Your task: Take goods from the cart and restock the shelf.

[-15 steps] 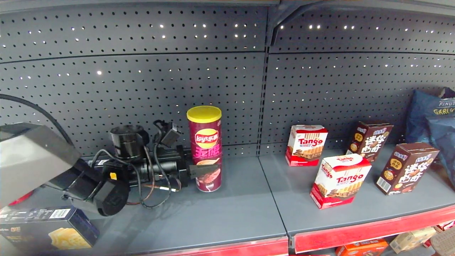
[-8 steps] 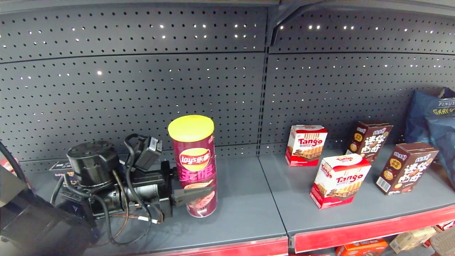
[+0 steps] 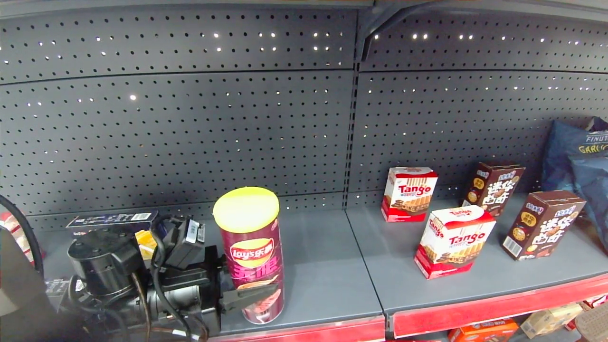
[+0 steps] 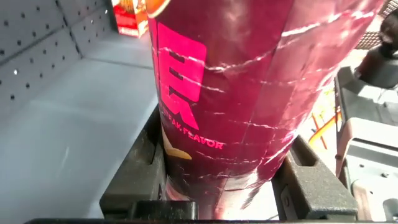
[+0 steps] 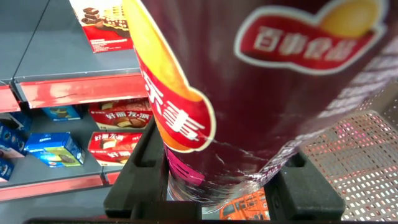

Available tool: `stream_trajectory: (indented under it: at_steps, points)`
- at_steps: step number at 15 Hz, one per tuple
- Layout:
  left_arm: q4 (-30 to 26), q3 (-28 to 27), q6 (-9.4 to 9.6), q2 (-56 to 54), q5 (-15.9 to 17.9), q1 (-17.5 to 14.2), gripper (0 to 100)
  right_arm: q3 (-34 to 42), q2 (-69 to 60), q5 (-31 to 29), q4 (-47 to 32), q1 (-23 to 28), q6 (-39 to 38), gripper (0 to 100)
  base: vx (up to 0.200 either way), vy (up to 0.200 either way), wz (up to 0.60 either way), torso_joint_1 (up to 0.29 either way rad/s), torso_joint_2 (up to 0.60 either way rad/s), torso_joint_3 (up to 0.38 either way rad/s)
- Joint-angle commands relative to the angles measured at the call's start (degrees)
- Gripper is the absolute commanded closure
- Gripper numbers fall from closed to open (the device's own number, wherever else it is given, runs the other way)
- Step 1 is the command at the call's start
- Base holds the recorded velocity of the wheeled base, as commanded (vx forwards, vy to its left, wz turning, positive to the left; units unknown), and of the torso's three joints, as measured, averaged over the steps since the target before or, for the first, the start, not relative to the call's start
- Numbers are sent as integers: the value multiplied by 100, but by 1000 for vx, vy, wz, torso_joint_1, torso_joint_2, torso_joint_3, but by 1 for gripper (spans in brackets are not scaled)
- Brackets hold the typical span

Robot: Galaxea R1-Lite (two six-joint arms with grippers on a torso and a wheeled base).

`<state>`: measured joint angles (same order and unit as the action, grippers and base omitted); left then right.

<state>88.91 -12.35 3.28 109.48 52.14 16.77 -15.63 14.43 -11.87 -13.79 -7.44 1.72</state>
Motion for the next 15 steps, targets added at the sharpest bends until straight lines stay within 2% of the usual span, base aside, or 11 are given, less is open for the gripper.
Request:
stream_trajectory:
  at_steps: [1,11,15]
  points:
    - [109,136,15,460,-28,-34,100,-2,-2,-8,8,-3,4,100,0,0,0,0,0,0]
    - [109,-206,6,767,-11,-333,100,69,-63,-96,-1,-12,4,100,0,0,0,0,0,0]
    - [109,-242,6,838,-11,-359,100,69,-63,-96,-1,-12,4,100,0,0,0,0,0,0]
